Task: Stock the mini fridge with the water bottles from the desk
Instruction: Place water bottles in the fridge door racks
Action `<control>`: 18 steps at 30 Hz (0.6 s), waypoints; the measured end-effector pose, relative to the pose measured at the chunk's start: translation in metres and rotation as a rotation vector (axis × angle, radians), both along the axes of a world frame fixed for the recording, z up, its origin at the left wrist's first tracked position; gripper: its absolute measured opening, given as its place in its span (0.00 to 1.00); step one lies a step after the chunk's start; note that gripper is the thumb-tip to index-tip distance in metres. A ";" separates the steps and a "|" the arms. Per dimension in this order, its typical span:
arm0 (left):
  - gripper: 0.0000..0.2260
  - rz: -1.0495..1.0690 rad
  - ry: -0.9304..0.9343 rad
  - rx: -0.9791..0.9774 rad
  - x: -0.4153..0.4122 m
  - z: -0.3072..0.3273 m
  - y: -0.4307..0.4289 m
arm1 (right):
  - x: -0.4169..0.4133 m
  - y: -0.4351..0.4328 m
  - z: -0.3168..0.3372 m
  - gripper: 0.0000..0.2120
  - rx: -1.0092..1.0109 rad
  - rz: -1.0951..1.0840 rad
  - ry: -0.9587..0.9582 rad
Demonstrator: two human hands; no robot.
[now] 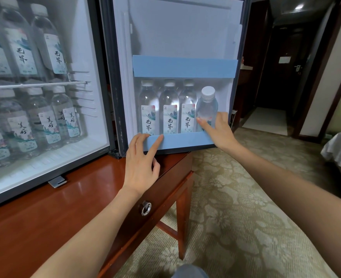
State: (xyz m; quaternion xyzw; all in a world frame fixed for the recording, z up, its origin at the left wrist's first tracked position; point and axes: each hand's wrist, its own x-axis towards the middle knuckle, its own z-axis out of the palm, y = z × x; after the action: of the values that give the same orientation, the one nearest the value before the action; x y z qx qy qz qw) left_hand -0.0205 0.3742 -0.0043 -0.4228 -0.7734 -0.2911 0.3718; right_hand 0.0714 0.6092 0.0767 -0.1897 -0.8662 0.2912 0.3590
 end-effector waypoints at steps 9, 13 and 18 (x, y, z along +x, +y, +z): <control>0.30 0.001 -0.006 0.001 -0.001 -0.001 0.000 | -0.006 0.006 0.006 0.32 -0.096 -0.059 0.130; 0.30 0.000 -0.012 0.002 -0.001 -0.001 0.000 | -0.013 0.006 0.010 0.32 -0.068 -0.138 0.074; 0.30 -0.009 -0.016 0.005 -0.002 -0.001 -0.002 | -0.017 0.004 0.011 0.30 -0.014 -0.224 0.049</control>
State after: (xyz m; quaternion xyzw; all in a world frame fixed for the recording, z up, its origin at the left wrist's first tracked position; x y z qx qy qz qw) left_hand -0.0220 0.3724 -0.0056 -0.4232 -0.7738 -0.2979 0.3654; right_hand 0.0544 0.6129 0.0873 -0.2804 -0.8285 0.2597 0.4092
